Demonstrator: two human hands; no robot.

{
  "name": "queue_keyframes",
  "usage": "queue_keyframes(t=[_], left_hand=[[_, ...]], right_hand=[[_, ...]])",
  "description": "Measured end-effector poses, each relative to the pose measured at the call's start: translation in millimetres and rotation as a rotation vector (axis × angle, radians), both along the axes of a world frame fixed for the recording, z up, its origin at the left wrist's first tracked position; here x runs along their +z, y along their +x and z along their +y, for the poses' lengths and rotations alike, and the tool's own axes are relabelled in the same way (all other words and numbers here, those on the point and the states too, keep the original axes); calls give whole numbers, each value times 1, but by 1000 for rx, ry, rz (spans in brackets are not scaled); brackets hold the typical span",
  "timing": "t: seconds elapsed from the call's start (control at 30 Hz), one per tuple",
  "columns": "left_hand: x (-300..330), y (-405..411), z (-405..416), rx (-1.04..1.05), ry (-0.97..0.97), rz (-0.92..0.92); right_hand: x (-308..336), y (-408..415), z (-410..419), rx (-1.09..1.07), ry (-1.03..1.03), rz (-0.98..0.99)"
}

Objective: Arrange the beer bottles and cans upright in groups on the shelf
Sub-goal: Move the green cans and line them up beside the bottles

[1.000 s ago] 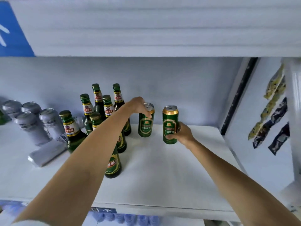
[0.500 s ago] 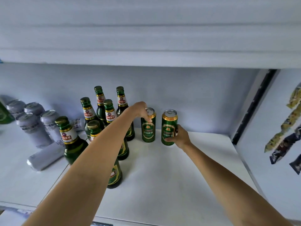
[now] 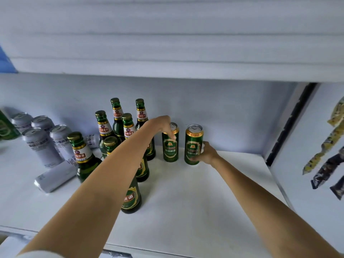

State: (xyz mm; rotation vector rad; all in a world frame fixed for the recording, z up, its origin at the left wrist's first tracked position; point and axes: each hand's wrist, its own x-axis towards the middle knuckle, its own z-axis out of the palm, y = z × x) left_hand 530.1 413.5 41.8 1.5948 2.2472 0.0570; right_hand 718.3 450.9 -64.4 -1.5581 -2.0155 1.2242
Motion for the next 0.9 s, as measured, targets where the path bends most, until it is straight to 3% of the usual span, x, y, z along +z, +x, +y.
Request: queue_keyframes(t=[0.13, 0.23, 0.4, 0.7, 0.9], left_hand=[[31, 15, -14, -116, 106, 112], [49, 32, -31, -214, 196, 214], [37, 57, -65, -308, 253, 291], [1, 74, -135, -376, 234, 207], [-13, 61, -203, -537, 263, 197]], right_hand=[[34, 22, 3, 93, 186, -375], [60, 43, -3, 94, 355, -517], [80, 70, -26, 133, 469, -606], [78, 83, -109, 219, 411, -595], [72, 82, -179, 138, 385, -593]])
